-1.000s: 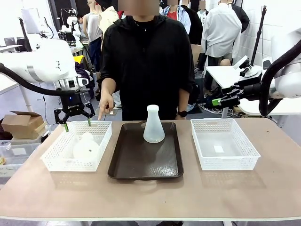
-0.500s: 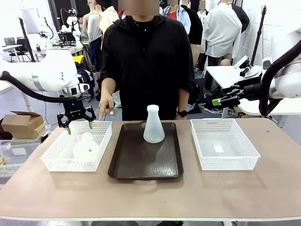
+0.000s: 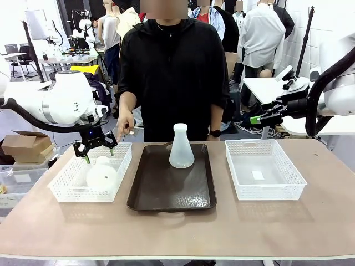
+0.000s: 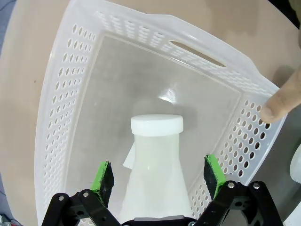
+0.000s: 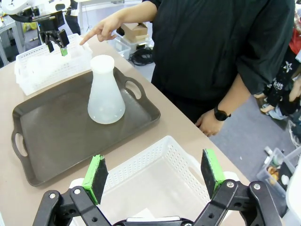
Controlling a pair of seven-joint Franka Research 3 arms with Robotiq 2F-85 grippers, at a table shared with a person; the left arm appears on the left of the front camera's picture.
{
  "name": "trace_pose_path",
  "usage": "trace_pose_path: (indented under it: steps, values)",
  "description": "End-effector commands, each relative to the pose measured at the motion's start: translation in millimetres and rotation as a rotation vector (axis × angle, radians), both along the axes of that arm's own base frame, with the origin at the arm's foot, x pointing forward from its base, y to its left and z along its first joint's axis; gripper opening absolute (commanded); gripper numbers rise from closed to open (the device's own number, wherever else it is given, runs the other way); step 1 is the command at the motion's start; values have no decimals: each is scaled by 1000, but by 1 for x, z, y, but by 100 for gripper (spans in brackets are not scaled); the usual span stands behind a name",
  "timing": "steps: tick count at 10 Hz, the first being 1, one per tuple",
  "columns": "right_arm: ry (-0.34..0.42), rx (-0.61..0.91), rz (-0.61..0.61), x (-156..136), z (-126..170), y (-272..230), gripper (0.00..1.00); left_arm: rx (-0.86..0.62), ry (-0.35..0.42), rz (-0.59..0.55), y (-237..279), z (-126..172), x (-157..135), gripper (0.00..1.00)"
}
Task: Prepare the laboratory tools.
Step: Pick up the Big flask that the person points to.
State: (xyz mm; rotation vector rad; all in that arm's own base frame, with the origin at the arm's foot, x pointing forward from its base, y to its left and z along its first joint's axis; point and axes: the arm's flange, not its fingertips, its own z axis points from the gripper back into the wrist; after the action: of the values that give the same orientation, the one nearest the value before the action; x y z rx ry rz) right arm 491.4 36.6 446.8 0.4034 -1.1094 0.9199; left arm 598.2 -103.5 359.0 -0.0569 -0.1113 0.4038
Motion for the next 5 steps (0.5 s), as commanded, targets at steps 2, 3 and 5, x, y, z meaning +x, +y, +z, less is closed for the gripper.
trace_pose_path:
  steps: [2,3,5]
  values:
    - [6,-3,0,-1,0,1,100,52,10,-39,-6,-13,7,100]
    - [6,-3,0,-1,0,1,100,65,-2,-48,-7,-16,7,100]
    - [6,-3,0,-1,0,1,100,103,-19,-53,-7,-20,11,100]
